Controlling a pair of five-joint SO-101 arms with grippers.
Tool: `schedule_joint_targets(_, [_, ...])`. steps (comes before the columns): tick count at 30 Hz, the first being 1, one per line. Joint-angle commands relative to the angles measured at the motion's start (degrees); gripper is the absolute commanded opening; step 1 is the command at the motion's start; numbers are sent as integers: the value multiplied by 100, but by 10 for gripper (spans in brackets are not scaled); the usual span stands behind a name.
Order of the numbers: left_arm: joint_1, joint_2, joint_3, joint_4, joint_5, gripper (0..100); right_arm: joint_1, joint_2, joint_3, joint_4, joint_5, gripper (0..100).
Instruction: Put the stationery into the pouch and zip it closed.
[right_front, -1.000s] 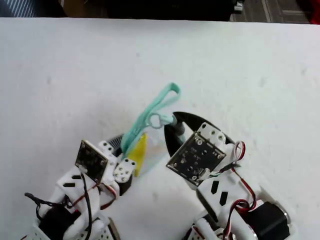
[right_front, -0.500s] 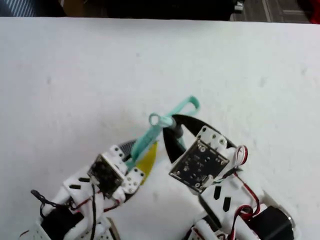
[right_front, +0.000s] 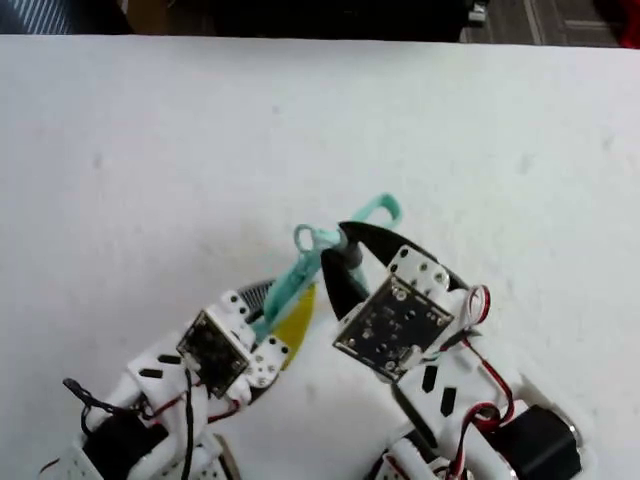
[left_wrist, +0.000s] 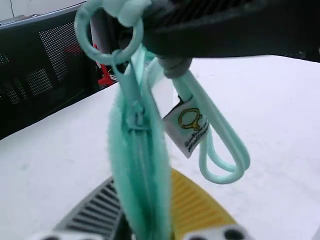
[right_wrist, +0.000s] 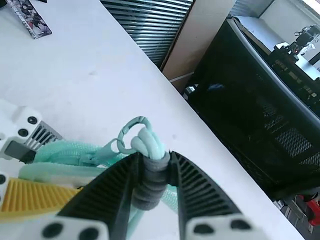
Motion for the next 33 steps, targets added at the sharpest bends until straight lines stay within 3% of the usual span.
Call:
schedule_joint_targets(1, [84, 22, -26, 105, -44, 20, 215, 462, -457, -75, 70, 15])
schedule_joint_targets(10, [75, 22, -26, 141, -44, 20, 1297, 1473, -1327, 312, 79, 15])
schedule_joint_targets(33, [75, 22, 0, 167, -237, 20, 2369, 2299, -1336, 66, 519, 16])
